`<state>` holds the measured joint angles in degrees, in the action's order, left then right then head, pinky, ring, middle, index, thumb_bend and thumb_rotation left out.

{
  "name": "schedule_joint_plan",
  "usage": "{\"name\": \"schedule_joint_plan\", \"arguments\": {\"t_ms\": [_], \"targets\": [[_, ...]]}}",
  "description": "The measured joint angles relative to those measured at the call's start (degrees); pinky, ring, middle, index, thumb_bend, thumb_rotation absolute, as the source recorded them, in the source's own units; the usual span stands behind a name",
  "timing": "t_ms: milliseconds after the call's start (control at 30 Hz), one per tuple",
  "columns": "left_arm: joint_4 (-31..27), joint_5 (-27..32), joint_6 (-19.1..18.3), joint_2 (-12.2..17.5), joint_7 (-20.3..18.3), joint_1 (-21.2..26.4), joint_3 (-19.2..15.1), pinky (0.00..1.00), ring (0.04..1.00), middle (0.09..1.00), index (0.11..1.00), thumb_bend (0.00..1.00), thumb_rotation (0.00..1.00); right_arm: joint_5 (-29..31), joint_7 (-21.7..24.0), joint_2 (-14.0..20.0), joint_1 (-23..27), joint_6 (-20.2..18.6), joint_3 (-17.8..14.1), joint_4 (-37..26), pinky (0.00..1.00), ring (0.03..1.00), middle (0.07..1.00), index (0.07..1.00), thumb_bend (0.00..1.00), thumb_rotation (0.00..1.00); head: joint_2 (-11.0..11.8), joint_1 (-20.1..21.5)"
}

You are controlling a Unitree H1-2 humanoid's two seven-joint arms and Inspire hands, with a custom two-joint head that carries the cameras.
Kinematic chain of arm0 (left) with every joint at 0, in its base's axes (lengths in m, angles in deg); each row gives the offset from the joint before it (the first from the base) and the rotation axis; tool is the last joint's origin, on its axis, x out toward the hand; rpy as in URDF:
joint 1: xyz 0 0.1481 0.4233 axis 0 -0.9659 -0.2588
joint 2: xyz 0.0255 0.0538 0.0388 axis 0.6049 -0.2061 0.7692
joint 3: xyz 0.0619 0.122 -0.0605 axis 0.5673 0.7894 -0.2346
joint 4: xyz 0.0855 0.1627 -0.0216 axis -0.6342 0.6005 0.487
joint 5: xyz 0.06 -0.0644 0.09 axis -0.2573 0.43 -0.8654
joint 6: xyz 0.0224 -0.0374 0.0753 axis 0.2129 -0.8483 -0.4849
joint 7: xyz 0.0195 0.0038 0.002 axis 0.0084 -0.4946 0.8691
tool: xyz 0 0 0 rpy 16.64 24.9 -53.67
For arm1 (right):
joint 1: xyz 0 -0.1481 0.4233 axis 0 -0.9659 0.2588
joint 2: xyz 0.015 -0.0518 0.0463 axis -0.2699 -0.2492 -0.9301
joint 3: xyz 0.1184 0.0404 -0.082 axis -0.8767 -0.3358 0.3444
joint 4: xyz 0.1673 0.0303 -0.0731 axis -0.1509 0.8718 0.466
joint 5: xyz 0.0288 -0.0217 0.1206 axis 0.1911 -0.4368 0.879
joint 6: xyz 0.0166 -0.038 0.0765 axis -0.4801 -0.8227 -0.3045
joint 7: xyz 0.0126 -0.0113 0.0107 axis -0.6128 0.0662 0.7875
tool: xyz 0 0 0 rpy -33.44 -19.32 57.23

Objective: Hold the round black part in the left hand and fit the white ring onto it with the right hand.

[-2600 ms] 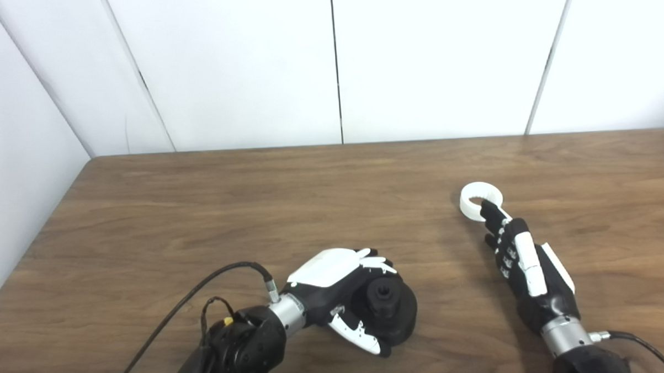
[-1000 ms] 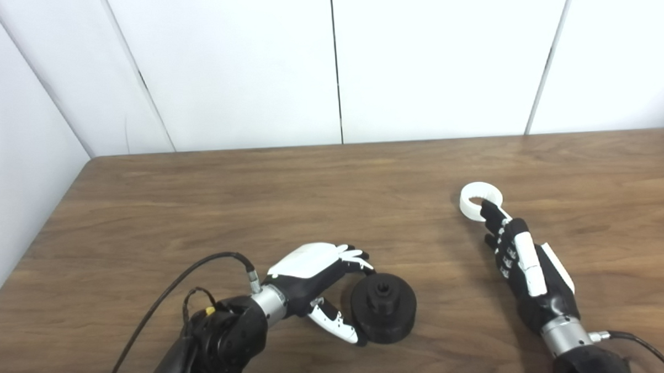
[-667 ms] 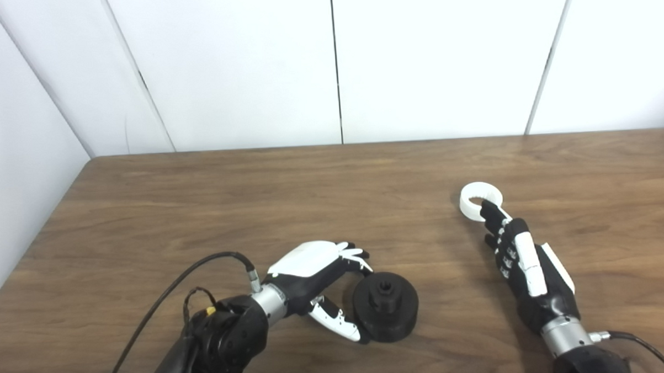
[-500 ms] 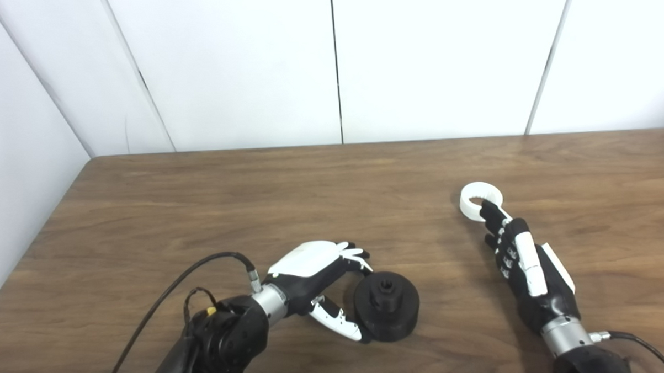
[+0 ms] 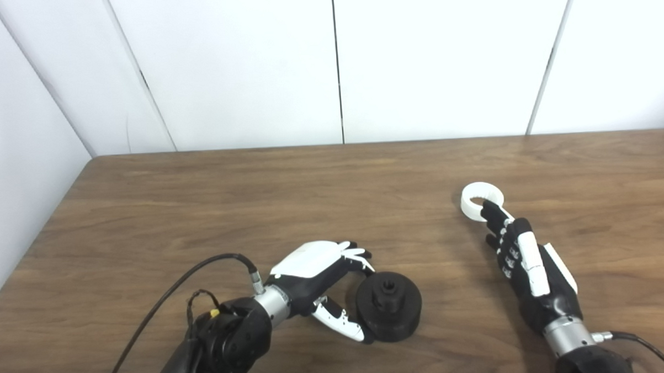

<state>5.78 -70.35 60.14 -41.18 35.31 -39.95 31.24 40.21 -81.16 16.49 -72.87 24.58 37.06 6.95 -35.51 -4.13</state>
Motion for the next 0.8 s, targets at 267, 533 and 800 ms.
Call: {"name": "schedule_joint_plan", "arguments": {"t_ms": [267,533,800], "targets": [[0.02,-0.05,-0.03,-0.12,0.14,-0.08,-0.06,1.0,1.0,0.938,0.712,0.87,0.32,-18.47,-6.35,8.86,7.34,0.43,-0.98,0.64,0.89,0.913,0.884,0.799,0.71,0.4,-0.09,0.35],[0.25,0.0,-0.03,-0.49,0.46,-0.09,-0.02,1.0,1.0,0.942,0.714,0.87,0.32,-27.21,-5.53,16.13,20.43,-0.97,1.22,9.85,0.86,0.947,0.911,0.77,0.81,0.34,-0.09,0.35],[0.43,-0.05,-0.03,-0.7,0.49,0.02,0.08,1.0,1.0,0.944,0.717,0.87,0.31,-29.15,-1.45,19.11,27.43,-1.42,5.43,20.43,0.9,0.986,0.92,0.733,0.93,0.36,-0.09,0.61]]}}
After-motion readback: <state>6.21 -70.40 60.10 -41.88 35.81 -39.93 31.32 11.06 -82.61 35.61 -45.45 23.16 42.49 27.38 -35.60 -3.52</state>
